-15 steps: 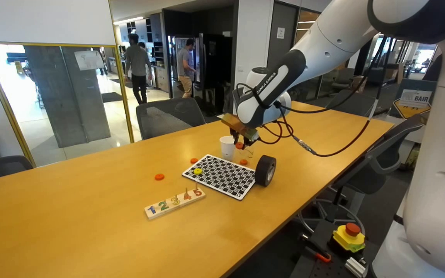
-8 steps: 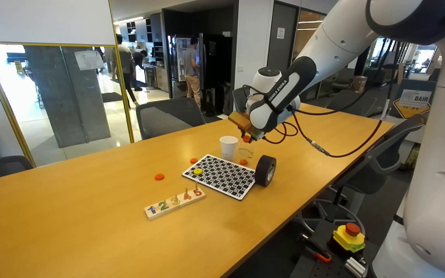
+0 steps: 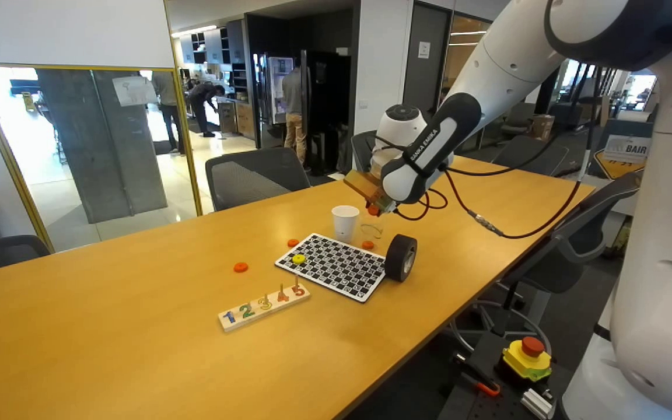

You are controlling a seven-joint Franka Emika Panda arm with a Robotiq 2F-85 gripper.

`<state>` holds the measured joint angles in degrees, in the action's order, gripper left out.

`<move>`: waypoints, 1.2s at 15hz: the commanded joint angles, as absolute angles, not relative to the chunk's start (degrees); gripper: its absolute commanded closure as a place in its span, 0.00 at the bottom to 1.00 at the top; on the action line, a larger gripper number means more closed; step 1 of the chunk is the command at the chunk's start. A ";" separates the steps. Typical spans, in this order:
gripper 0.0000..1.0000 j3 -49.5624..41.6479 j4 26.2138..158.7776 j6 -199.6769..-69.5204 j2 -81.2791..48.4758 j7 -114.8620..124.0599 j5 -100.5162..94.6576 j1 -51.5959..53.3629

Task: Put the yellow circles into the white cup and the orange circles into the transparent cup.

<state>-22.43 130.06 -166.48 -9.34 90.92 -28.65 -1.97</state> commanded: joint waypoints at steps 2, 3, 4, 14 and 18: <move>0.32 -22.97 128.18 -167.58 -11.05 93.83 -29.60 -1.20; 0.27 -23.04 128.05 -167.56 -11.25 94.12 -29.68 -1.16; 0.19 -23.08 127.99 -167.57 -11.41 94.40 -29.71 -1.14; 0.00 -21.07 131.35 -167.94 -7.07 94.62 -33.24 2.11; 0.00 -12.67 130.11 -164.01 -8.52 86.45 -23.47 3.34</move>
